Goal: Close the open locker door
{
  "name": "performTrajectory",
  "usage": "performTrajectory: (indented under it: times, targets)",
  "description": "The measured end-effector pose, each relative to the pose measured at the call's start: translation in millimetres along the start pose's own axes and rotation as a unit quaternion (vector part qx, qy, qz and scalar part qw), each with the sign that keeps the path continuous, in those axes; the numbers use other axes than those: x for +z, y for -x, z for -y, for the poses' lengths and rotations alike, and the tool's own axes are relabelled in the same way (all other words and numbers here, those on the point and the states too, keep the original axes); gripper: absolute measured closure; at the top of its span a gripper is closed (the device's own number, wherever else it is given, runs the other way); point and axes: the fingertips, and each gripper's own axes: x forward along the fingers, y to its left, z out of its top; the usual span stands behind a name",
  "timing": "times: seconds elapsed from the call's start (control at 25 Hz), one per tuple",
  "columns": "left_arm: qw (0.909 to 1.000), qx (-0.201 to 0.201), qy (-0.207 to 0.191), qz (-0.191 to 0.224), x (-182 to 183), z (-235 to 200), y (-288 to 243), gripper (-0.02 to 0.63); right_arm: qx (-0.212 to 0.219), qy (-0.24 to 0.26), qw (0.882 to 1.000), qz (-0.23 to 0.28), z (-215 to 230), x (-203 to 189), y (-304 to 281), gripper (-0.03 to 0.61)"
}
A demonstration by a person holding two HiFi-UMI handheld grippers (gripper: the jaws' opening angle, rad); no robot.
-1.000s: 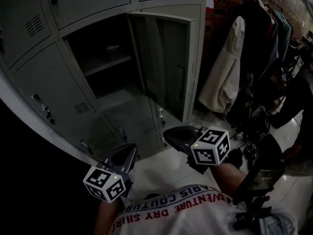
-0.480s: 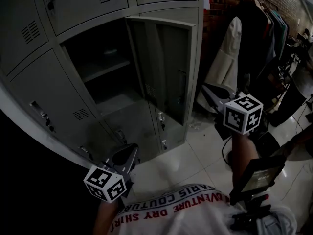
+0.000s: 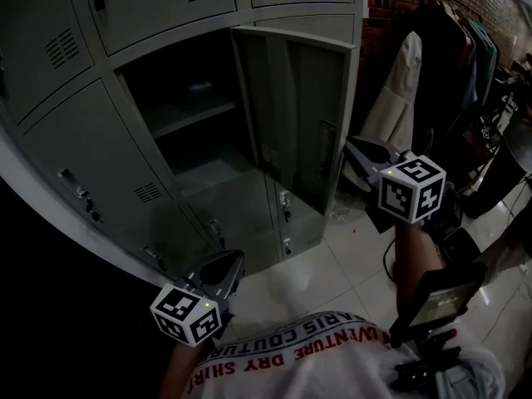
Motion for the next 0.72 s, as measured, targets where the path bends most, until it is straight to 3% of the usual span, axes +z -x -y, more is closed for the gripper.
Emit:
performTrajectory:
  times: [0.28, 0.72]
  targets:
    - [0.9999, -0.009, 0.006, -0.005, -2.9, -11.4, -1.0, 0.607, 0.034, -0.015, 0.999, 0.002, -33.0, -9.6, -7.3, 0.58]
    - [0.9998, 0.002, 0.019, -0.008, -2.5, -52.0, 22.8, 0.607, 0.147, 0.015, 0.989, 0.015, -142.6, 5.7, -42.8, 0.58]
